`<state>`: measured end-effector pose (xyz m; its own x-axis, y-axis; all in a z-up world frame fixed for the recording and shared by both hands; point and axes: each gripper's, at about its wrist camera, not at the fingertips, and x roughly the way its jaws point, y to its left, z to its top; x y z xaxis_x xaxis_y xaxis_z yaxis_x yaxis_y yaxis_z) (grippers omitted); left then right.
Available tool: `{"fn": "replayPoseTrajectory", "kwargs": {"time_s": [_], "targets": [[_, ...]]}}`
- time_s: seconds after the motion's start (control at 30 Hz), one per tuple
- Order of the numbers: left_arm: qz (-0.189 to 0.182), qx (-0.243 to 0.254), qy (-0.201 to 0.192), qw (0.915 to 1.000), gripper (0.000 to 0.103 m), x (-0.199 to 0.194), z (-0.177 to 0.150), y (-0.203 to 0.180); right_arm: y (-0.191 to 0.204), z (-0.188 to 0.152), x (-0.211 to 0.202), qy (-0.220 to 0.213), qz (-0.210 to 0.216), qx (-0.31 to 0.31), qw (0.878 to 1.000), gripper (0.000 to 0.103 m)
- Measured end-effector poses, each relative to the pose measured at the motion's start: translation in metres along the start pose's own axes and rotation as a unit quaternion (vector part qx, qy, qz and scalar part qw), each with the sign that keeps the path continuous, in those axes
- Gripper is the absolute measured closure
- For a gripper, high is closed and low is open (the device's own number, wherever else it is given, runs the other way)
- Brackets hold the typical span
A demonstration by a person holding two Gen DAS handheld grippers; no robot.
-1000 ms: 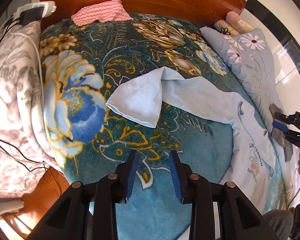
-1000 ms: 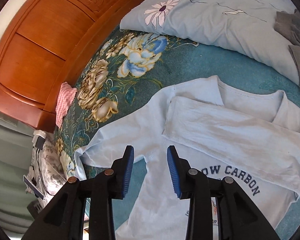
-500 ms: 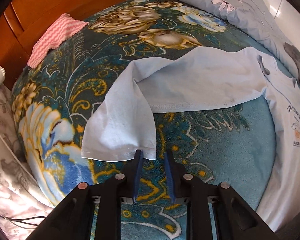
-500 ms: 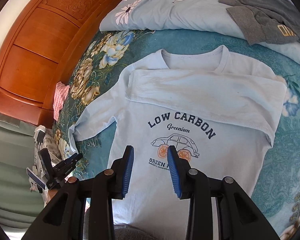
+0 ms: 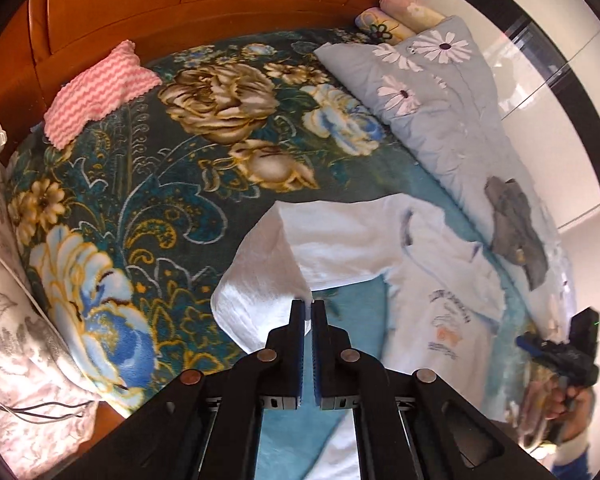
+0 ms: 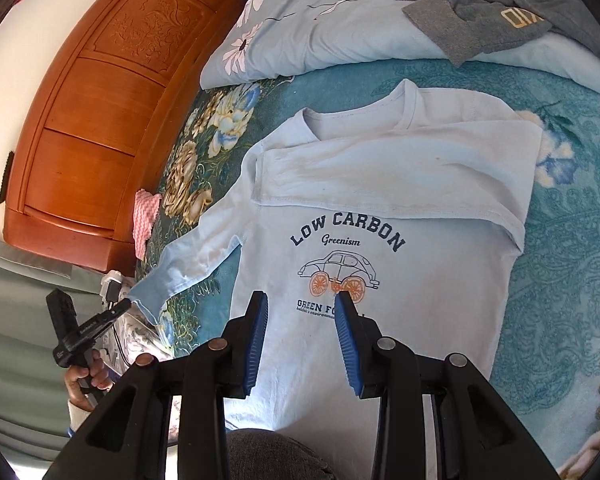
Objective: Fold clothes
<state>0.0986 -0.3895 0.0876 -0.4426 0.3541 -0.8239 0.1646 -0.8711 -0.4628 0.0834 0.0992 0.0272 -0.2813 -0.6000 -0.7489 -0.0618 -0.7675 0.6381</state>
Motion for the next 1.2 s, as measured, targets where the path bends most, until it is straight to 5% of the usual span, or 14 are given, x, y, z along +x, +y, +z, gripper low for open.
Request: {"fn": "replayPoseTrajectory", "kwargs": {"time_s": [0.27,0.43,0.6,0.83,0.97,1.03,1.13,1.2], "targets": [[-0.205,-0.010,0.044,0.9778,0.100,0.028,0.015,-0.124,-0.038,-0.013,-0.037,-0.025,0.017,0.038,0.999,0.067],[-0.248,0.018,0.093,0.9642,0.100,0.093,0.002,-0.215,-0.059,-0.023,-0.056,-0.036,0.016,0.058,0.998,0.067],[-0.232,0.005,0.155,0.9602,0.100,0.178,-0.023,-0.267,-0.078,-0.035,-0.065,-0.043,0.010,0.083,0.996,0.067],[-0.161,0.016,0.218,0.9625,0.095,0.250,-0.060,-0.294,-0.096,-0.044,-0.064,-0.044,0.007,0.107,0.993,0.067],[-0.210,0.017,0.217,0.9531,0.059,0.235,-0.067,-0.287,-0.101,-0.044,-0.057,-0.041,0.008,0.115,0.993,0.067],[-0.220,0.024,0.202,0.9540,0.052,0.218,-0.064,-0.280,-0.101,-0.039,-0.051,-0.041,0.008,0.109,0.993,0.067],[-0.206,0.036,0.154,0.9656,0.052,0.184,-0.062,-0.252,-0.098,-0.027,-0.040,-0.041,0.001,0.100,0.994,0.067],[-0.163,0.028,0.113,0.9798,0.052,0.162,-0.065,-0.217,-0.095,-0.018,-0.030,-0.041,-0.004,0.093,0.995,0.067]]}}
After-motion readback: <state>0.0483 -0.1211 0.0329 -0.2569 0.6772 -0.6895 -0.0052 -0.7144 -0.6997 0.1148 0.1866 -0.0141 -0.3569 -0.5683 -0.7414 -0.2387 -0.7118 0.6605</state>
